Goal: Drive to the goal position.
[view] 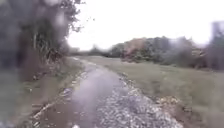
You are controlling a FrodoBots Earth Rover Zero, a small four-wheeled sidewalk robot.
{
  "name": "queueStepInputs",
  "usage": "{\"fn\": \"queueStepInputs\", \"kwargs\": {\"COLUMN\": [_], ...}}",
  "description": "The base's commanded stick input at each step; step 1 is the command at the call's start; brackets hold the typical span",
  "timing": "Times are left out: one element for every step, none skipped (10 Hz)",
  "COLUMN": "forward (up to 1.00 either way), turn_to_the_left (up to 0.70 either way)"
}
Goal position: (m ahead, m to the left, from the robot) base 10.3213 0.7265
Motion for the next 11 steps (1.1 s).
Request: {"fn": "queueStepInputs", "kwargs": {"forward": [1.00,1.00,1.00,1.00,1.00,1.00,1.00,1.00,1.00,1.00,1.00], "turn_to_the_left": [0.35,0.28,0.11,0.00,0.00,0.00,0.00,0.00,0.00,0.00,0.00]}}
